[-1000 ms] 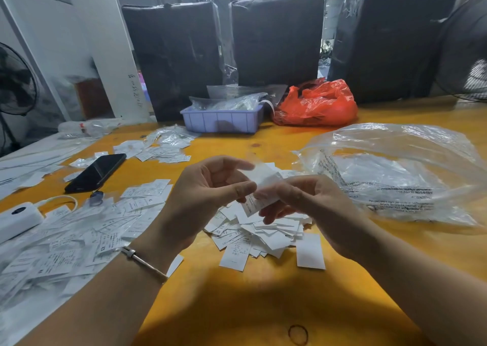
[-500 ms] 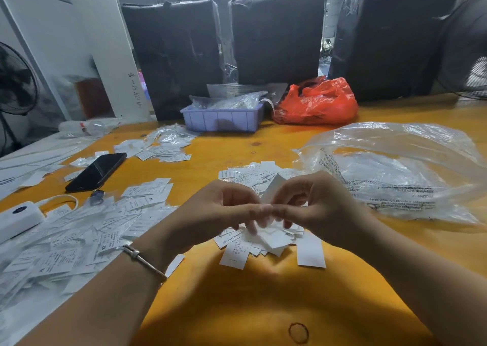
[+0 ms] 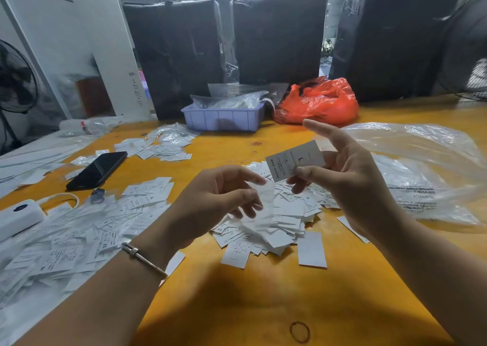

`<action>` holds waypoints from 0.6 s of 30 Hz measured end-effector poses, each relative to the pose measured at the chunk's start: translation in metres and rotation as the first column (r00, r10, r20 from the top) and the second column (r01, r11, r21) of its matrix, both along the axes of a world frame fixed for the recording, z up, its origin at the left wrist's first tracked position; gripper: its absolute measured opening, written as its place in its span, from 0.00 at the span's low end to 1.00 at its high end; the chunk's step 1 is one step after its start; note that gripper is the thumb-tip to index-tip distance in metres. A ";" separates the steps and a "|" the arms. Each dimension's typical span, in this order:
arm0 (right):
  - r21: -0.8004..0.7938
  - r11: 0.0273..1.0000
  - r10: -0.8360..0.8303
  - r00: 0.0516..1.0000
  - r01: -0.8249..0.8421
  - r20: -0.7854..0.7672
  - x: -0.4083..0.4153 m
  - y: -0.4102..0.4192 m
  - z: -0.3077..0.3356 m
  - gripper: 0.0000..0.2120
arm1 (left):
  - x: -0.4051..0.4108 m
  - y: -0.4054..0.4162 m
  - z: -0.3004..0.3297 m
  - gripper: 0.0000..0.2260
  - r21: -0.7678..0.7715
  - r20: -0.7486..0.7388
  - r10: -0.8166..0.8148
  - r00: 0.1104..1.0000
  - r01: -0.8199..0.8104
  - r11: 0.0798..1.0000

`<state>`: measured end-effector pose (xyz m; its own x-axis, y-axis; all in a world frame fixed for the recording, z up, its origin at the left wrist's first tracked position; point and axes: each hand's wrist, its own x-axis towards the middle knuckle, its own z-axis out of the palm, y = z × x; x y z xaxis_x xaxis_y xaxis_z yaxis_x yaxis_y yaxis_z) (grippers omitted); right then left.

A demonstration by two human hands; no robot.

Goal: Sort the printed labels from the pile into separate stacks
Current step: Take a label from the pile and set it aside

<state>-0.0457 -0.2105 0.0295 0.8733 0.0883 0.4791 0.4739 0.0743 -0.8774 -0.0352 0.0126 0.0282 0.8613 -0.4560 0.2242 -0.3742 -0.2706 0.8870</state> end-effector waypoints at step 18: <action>-0.448 0.890 0.119 0.992 -0.085 0.048 -0.005 0.020 -0.016 0.12 | -0.007 -0.007 0.001 0.18 -0.073 0.104 -0.003 0.995 0.010 0.997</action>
<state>-0.0504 -0.1901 0.0139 0.8124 0.3937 0.4302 0.5482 -0.2638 -0.7937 -0.0419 0.0059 0.0293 0.8287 -0.4406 0.3450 -0.4666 -0.2035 0.8607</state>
